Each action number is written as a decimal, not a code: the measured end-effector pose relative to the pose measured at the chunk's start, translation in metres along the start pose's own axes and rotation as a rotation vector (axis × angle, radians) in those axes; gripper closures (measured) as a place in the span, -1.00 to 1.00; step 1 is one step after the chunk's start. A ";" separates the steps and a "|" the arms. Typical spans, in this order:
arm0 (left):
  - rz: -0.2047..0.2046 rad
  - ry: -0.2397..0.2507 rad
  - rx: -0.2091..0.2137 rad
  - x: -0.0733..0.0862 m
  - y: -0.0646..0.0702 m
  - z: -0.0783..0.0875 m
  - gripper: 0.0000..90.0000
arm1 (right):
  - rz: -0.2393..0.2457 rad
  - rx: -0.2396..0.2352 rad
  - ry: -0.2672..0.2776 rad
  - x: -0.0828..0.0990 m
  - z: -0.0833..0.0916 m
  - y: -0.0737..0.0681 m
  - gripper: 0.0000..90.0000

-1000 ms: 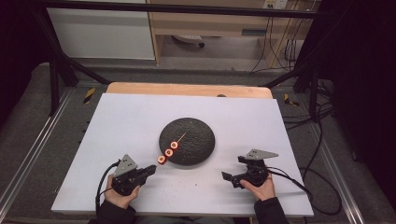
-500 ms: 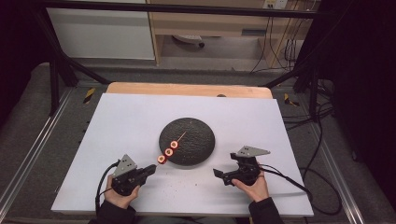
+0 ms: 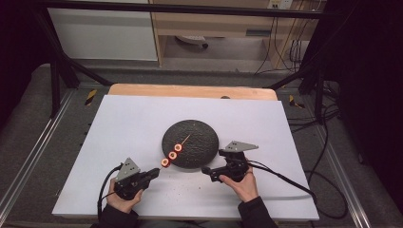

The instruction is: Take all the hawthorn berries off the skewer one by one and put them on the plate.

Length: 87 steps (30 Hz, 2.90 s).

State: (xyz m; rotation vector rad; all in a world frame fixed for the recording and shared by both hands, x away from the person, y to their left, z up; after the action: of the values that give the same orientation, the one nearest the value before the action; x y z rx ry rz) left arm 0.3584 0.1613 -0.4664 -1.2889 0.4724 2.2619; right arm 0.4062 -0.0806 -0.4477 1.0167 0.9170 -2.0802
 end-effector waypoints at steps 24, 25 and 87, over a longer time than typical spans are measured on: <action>-0.011 0.014 0.013 -0.002 0.007 0.002 0.96 | -0.107 -0.099 0.092 -0.034 -0.053 -0.013 -0.40; -0.011 0.014 0.013 -0.002 0.007 0.002 0.96 | -0.113 -0.104 0.099 -0.034 -0.055 -0.012 -0.37; -0.036 0.070 0.041 -0.007 0.017 0.009 0.96 | -0.221 -0.041 0.223 -0.084 -0.025 0.028 0.40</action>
State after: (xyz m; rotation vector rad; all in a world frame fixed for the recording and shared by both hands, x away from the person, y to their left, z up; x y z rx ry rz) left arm 0.3455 0.1498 -0.4549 -1.3490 0.5137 2.1717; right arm 0.4796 -0.0561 -0.3982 1.1892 1.2282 -2.1451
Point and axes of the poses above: each handheld gripper's, and its own axes: z roughly backward along the jaws, x roughly out of its underside, y roughly to its right, the point moved 7 cm from there along -z, roughly forward along the jaws, and after that the axes turned 8 degrees about -x, right-handed, at the moved point
